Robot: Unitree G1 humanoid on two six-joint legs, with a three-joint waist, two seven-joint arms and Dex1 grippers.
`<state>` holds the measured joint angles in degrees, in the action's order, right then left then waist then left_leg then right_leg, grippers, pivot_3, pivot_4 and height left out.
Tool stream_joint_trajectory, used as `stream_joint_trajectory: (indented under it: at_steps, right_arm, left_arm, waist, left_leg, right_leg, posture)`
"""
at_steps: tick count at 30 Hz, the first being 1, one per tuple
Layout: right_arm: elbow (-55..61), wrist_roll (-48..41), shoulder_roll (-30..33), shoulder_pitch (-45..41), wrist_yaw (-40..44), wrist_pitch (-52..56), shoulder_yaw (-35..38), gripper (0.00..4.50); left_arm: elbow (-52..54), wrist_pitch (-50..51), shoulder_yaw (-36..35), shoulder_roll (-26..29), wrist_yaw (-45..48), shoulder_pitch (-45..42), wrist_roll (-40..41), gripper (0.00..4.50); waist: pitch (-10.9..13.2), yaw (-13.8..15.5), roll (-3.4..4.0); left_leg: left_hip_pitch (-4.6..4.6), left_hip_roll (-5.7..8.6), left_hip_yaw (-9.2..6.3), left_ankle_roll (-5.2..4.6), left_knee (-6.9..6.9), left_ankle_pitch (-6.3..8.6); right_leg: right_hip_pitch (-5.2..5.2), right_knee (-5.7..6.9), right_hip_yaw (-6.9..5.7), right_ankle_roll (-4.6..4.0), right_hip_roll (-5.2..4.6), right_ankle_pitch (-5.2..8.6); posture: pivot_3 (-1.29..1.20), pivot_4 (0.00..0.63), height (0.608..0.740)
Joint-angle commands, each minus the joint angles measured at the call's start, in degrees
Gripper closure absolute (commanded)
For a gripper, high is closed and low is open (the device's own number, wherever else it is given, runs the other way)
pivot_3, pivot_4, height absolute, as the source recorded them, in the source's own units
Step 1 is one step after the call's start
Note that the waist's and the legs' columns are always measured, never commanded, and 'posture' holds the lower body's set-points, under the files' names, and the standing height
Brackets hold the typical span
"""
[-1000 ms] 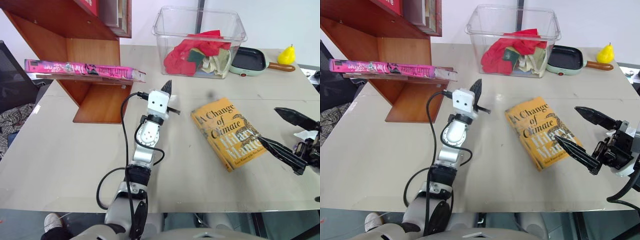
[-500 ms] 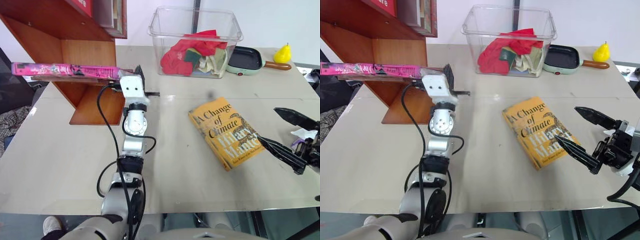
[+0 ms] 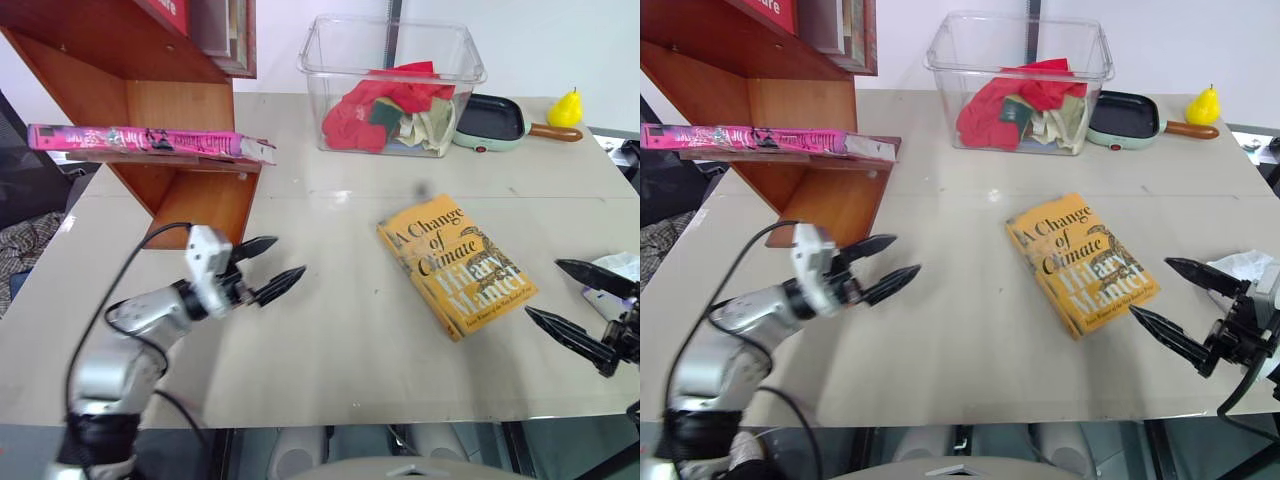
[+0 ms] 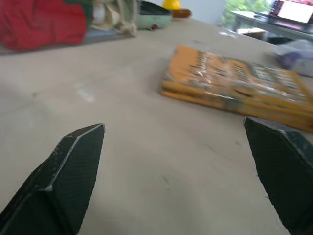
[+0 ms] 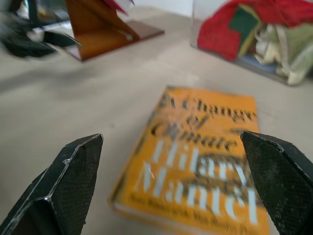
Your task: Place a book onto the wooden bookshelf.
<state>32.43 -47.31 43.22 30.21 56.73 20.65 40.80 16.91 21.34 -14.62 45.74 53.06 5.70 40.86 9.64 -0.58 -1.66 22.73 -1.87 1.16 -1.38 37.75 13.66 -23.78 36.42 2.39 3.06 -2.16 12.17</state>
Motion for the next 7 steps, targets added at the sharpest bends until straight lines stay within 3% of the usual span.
stream_joint_trajectory:
  at_steps: [1, 7]
  right_arm:
    - [-2.79, 2.81, 0.07, 1.86, 3.25, -2.54, 3.20, 0.00]
    - [-6.92, 4.95, 0.58, 2.10, 6.07, -3.48, 3.55, 0.00]
  left_arm:
    - [2.59, 0.55, -6.87, 2.35, 3.45, 4.86, 1.08, 0.04]
    - [4.04, 1.55, -10.41, 2.27, 4.18, 10.92, 0.35, 0.04]
  waist:
    - [0.03, -0.05, 0.05]
    - [0.03, 0.04, 0.06]
  left_leg:
    - [0.03, -0.01, 0.02, 0.01, 0.00, 0.01]
    - [0.05, -0.08, 0.11, 0.24, -0.35, 0.15]
  right_leg:
    - [-0.02, -0.03, 0.00, 0.00, -0.06, 0.00]
    - [-0.09, -0.35, -0.24, -0.01, -0.41, -0.01]
  posture:
    - [0.00, 0.150, 0.740]
    - [0.00, 0.150, 0.740]
